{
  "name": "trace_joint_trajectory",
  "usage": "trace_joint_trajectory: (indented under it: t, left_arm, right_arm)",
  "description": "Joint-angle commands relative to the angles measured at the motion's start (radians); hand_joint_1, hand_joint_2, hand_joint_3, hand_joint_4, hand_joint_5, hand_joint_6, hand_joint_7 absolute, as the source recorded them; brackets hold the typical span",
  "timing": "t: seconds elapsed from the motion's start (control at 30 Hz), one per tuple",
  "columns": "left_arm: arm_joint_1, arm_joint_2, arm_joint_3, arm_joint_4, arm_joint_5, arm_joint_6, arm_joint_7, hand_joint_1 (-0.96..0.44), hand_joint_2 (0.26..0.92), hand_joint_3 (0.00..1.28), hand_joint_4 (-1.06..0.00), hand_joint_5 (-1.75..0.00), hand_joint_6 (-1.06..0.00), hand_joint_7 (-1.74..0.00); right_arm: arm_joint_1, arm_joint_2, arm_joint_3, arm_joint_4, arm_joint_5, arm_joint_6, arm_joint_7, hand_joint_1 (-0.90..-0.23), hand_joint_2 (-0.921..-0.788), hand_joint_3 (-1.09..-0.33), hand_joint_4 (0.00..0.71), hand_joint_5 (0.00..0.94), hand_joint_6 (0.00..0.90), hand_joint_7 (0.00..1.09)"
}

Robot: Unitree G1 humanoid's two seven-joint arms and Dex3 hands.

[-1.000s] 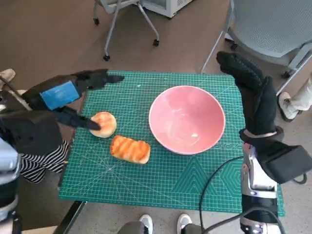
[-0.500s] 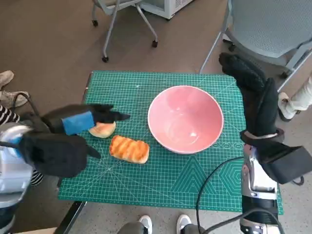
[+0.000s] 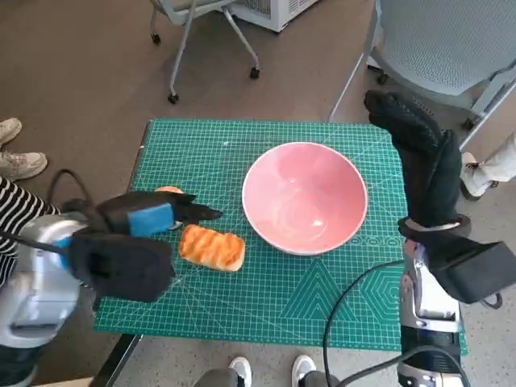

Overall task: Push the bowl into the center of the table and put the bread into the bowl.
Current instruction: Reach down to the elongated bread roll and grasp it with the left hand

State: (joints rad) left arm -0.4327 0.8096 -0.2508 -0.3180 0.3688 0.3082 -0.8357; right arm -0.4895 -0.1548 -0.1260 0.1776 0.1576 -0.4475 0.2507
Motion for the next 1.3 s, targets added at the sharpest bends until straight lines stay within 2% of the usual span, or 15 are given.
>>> trace_joint_trajectory:
  t: [0.03,0.33,0.63,0.77,0.9,0.93,0.97,1.0,1.03,1.13,1.23,1.3]
  left_arm:
    - [0.006,-0.035,-0.032,0.030,0.044,-0.016,0.038,-0.24,0.714,0.01,-0.25,-0.01,-0.44,0.00]
    - [0.007,-0.122,-0.116,0.147,0.133,-0.065,0.127,-0.24,0.709,0.00,-0.30,-0.02,-0.44,0.00]
    - [-0.019,-0.188,-0.192,0.296,0.232,-0.073,0.167,-0.14,0.718,0.01,-0.38,-0.03,-0.46,-0.01]
    - [-0.027,-0.199,-0.200,0.342,0.250,-0.094,0.176,-0.08,0.734,0.02,-0.46,-0.04,-0.54,-0.04]
    - [-0.029,-0.195,-0.199,0.381,0.252,-0.144,0.194,-0.02,0.754,0.03,-0.61,-0.09,-0.66,-0.09]
    - [-0.029,-0.193,-0.197,0.388,0.252,-0.156,0.197,0.00,0.764,0.04,-0.70,-0.13,-0.72,-0.12]
    - [-0.029,-0.191,-0.195,0.396,0.250,-0.170,0.201,0.01,0.767,0.04,-0.73,-0.14,-0.74,-0.13]
    - [-0.029,-0.190,-0.193,0.402,0.249,-0.181,0.204,0.03,0.774,0.05,-0.77,-0.26,-0.77,-0.22]
    - [-0.028,-0.188,-0.188,0.410,0.244,-0.196,0.208,0.04,0.774,0.07,-0.77,-0.39,-0.75,-0.34]
    - [-0.026,-0.181,-0.174,0.422,0.233,-0.230,0.216,0.01,0.868,0.05,-0.76,-0.88,-0.68,-0.86]
    - [-0.022,-0.166,-0.153,0.410,0.220,-0.249,0.209,0.01,0.896,0.04,-0.75,-1.03,-0.68,-1.03]
    - [-0.019,-0.157,-0.137,0.393,0.213,-0.252,0.199,0.00,0.902,0.04,-0.75,-1.06,-0.68,-1.08]
  right_arm:
    - [0.028,-0.002,-0.001,0.017,0.010,0.007,0.007,-0.762,-0.921,-0.686,0.277,0.007,0.138,0.58]
    - [0.035,-0.001,0.004,0.024,0.008,-0.005,0.012,-0.753,-0.921,-0.717,0.278,0.006,0.127,0.57]
    - [0.049,-0.006,0.011,0.016,0.003,-0.008,0.013,-0.743,-0.921,-0.735,0.269,0.001,0.116,0.57]
    - [0.053,-0.008,0.012,0.012,0.001,-0.004,0.013,-0.743,-0.921,-0.737,0.262,0.000,0.114,0.57]
    - [0.059,-0.012,0.012,0.002,-0.001,0.002,0.012,-0.746,-0.921,-0.738,0.259,0.000,0.113,0.57]
    - [0.060,-0.012,0.012,0.001,-0.001,0.003,0.011,-0.747,-0.921,-0.737,0.258,0.000,0.113,0.57]
    - [0.061,-0.013,0.011,-0.001,0.000,0.004,0.011,-0.747,-0.921,-0.737,0.258,0.000,0.113,0.57]
    - [0.063,-0.014,0.011,-0.003,0.000,0.005,0.011,-0.748,-0.921,-0.737,0.258,0.000,0.113,0.57]
    - [0.064,-0.015,0.010,-0.004,0.001,0.007,0.012,-0.748,-0.921,-0.737,0.258,0.000,0.113,0.57]
    - [0.067,-0.015,0.009,-0.008,0.003,0.010,0.012,-0.749,-0.921,-0.737,0.258,0.000,0.113,0.57]
    - [0.069,-0.014,0.010,-0.009,0.005,0.013,0.012,-0.750,-0.921,-0.736,0.258,0.000,0.113,0.57]
    - [0.069,-0.011,0.011,-0.009,0.005,0.014,0.011,-0.751,-0.921,-0.735,0.257,0.000,0.113,0.57]
